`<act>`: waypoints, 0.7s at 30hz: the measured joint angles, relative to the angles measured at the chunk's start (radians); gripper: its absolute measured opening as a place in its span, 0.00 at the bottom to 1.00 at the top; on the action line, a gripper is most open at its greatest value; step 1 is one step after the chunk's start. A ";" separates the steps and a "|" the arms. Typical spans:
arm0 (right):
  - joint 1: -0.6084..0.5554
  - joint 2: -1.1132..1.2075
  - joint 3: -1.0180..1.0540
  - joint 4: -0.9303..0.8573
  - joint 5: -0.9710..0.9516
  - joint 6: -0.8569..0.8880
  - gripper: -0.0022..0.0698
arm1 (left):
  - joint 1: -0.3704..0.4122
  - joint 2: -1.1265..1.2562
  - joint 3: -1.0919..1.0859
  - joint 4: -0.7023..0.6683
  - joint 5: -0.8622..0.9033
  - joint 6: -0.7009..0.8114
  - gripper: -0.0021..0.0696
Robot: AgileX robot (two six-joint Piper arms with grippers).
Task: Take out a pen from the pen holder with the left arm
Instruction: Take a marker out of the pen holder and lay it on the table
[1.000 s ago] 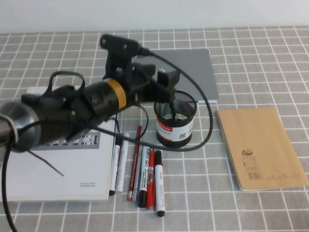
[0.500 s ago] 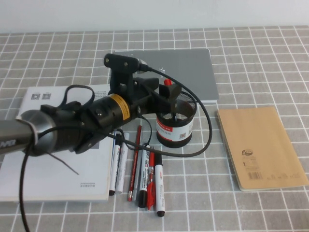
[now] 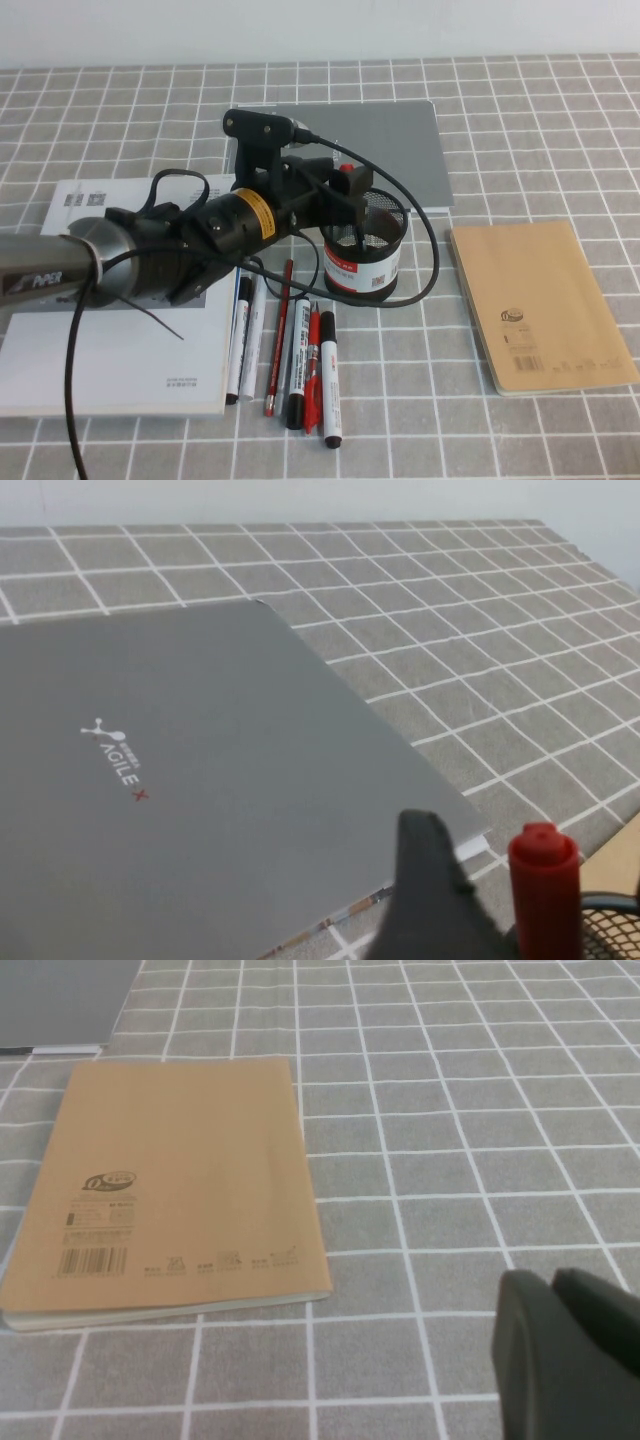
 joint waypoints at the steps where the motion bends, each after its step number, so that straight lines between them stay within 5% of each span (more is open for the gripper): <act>1: 0.000 0.000 0.000 0.000 0.000 0.000 0.01 | 0.000 0.000 -0.002 0.000 -0.002 0.000 0.55; 10: 0.000 0.000 0.000 0.000 0.000 0.000 0.01 | 0.000 0.000 -0.002 0.006 -0.100 0.000 0.22; 21: 0.000 0.000 0.000 0.000 0.000 0.000 0.01 | 0.000 -0.108 -0.002 0.094 -0.115 -0.002 0.08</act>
